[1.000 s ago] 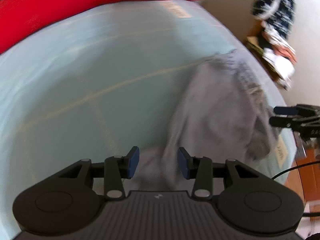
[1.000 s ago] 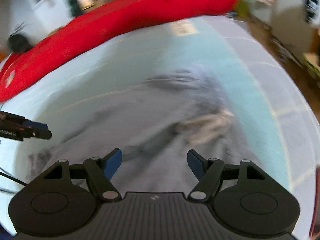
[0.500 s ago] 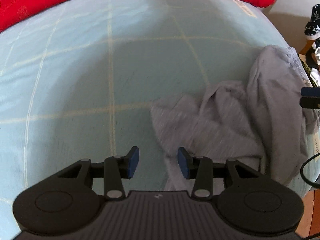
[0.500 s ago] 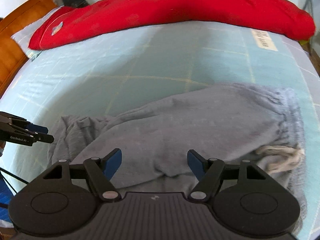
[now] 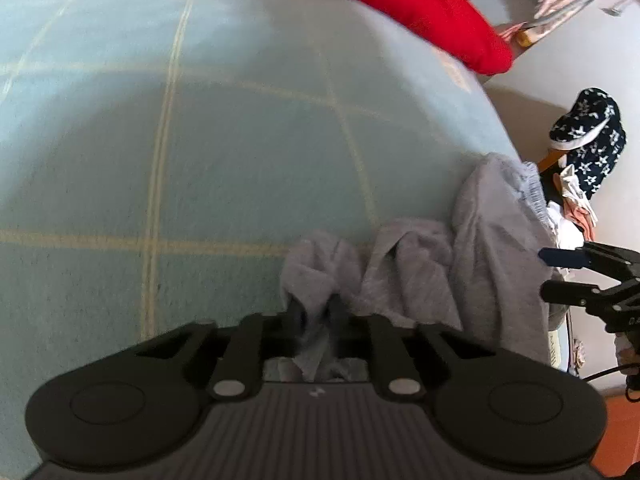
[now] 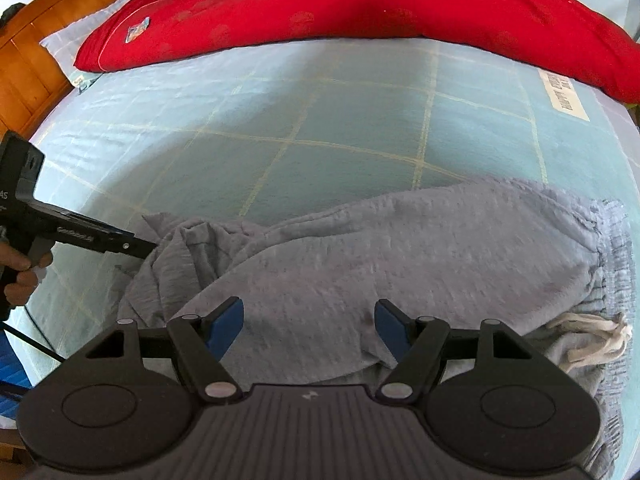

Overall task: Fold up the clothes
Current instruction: 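Open both grippers to release the waistband onto the bed, then open the left gripper to release the grey sweatpants fabric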

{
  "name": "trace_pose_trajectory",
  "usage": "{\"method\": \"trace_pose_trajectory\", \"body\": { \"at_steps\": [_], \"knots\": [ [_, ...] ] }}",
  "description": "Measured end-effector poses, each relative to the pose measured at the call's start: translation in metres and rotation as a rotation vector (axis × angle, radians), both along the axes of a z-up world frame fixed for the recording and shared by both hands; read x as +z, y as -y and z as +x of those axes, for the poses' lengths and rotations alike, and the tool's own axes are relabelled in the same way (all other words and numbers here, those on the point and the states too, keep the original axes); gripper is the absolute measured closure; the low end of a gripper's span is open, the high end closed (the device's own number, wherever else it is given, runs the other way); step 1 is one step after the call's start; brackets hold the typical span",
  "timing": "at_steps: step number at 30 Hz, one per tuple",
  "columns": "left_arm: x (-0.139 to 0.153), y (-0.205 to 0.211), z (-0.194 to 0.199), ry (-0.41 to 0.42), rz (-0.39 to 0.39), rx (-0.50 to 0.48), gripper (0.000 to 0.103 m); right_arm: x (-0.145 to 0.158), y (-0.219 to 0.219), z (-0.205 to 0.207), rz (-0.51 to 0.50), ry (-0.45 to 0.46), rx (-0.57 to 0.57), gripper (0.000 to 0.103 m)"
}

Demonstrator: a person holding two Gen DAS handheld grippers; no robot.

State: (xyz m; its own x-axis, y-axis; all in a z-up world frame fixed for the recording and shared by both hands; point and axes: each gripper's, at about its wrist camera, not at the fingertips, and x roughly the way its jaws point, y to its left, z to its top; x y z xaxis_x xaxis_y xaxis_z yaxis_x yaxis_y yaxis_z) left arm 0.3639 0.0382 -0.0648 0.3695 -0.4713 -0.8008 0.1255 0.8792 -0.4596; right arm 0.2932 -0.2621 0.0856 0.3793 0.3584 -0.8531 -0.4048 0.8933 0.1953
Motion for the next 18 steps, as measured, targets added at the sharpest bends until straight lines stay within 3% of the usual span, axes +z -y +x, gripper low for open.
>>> {"method": "trace_pose_trajectory", "body": {
  "at_steps": [8, 13, 18],
  "knots": [
    [0.05, -0.031, 0.0, 0.119, 0.029, 0.12, 0.1, 0.004, -0.008, 0.004, -0.006, 0.008, -0.003, 0.026],
    [0.075, -0.064, 0.004, 0.2, 0.115, 0.228, 0.103, 0.008, -0.018, 0.004, -0.007, 0.024, 0.017, 0.026],
    [0.072, -0.076, 0.009, 0.157, 0.107, 0.223, 0.103, 0.009, -0.034, 0.013, -0.025, 0.018, 0.067, 0.026]
  ]
}}
